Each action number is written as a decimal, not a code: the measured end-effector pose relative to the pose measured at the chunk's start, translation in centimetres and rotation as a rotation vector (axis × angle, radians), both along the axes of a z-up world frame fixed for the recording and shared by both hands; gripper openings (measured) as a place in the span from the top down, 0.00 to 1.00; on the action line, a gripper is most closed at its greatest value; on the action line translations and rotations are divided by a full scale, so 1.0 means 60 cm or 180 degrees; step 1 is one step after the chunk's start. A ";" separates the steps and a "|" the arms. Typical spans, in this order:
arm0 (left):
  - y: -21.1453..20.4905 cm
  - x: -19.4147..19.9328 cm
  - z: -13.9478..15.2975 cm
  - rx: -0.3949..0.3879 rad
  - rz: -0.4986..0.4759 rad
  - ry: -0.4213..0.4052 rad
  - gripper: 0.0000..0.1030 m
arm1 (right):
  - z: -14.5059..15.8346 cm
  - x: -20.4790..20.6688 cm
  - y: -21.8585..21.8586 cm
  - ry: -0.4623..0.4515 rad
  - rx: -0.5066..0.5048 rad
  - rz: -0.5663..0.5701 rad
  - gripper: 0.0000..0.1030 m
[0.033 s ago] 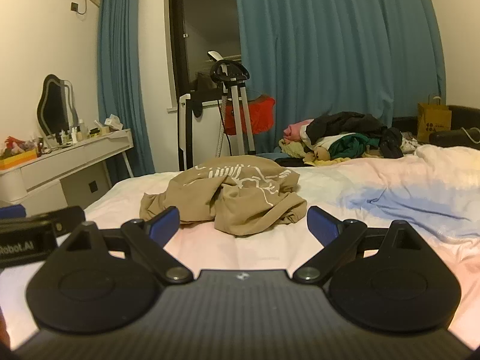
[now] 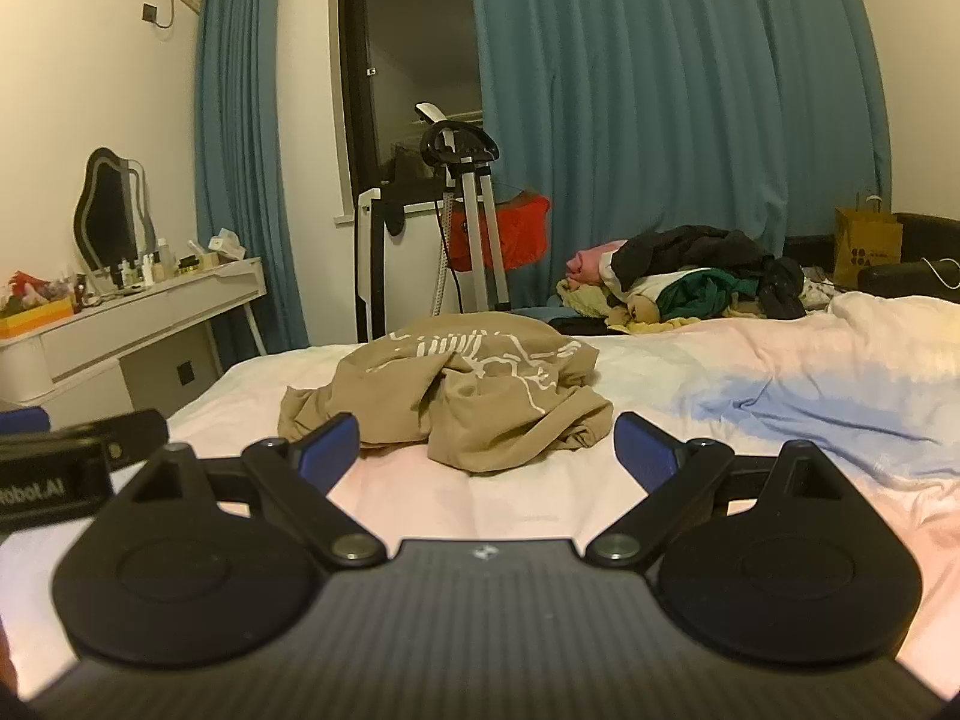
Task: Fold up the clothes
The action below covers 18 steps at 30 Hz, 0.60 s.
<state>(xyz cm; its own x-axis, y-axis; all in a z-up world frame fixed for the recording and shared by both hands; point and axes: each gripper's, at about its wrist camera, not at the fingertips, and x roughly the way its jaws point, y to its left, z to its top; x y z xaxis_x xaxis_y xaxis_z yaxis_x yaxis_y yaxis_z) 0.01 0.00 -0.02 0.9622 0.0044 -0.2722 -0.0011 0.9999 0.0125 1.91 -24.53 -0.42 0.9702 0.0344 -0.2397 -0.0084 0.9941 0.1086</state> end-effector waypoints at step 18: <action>0.000 -0.006 0.004 0.0028 0.0011 -0.0037 0.00 | 0.001 0.005 -0.001 0.0020 0.0083 -0.0057 0.10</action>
<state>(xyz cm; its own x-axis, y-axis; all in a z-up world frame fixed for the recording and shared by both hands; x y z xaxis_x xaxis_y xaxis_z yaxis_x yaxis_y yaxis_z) -0.34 -0.02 0.25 0.9653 0.0100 -0.2610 -0.0046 0.9998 0.0212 2.19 -24.62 -0.37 0.9692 0.0233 -0.2451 0.0101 0.9909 0.1344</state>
